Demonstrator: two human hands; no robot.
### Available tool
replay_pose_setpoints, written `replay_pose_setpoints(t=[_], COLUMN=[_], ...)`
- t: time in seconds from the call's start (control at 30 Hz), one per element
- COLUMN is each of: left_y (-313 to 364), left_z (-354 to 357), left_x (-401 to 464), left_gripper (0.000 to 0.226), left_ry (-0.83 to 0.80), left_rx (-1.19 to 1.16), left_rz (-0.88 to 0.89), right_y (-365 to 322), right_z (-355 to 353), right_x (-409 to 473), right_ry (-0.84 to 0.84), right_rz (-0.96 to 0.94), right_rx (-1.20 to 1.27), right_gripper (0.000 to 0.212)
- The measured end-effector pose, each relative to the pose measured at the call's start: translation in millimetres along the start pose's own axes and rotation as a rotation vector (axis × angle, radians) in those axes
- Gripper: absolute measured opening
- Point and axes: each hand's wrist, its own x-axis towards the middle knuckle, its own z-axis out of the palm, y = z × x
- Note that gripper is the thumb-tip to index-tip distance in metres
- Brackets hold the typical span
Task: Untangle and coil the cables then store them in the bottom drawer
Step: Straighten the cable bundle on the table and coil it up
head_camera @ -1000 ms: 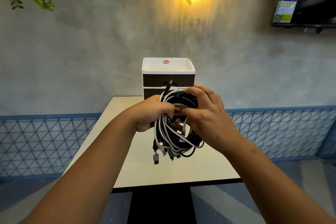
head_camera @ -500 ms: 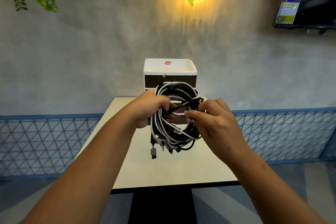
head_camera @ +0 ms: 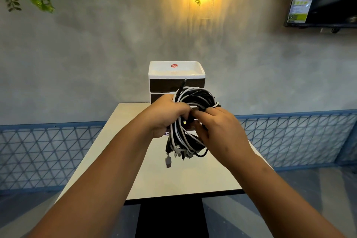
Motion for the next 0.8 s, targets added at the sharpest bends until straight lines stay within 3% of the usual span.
replay_pose_setpoints(t=[0.17,0.27,0.33,0.43,0.67,0.8], left_y=[0,3,5,4,-2,-6], left_z=[-1,-1,-2,-3,-6,-10], left_x=[-3,-3,-2,4,9,7], left_gripper=[0.029,0.016,0.007,0.023,0.015,0.033], left_ry=[-0.021,-0.042,-0.054,-0.058,-0.091,-0.180], left_rx=[-0.017,-0.032,-0.038,-0.041,-0.068,-0.163], left_rz=[-0.017,-0.011,-0.007,-0.021,-0.059,-0.099], right_y=[5,5,5,7,12,22], right_z=[-2,-7,-9,-8,3,-1], right_x=[-3,1,4,5,3,1], right_ry=[-0.014,-0.046,-0.092,-0.145,-0.179,-0.217], right_rz=[-0.066,-0.065,-0.053,-0.042,0.006,-0.023], right_rx=[-0.048,-0.111,-0.169,-0.222,-0.125,0.033], right_gripper=[0.026,0.032,0.025,0.024,0.028,0.020])
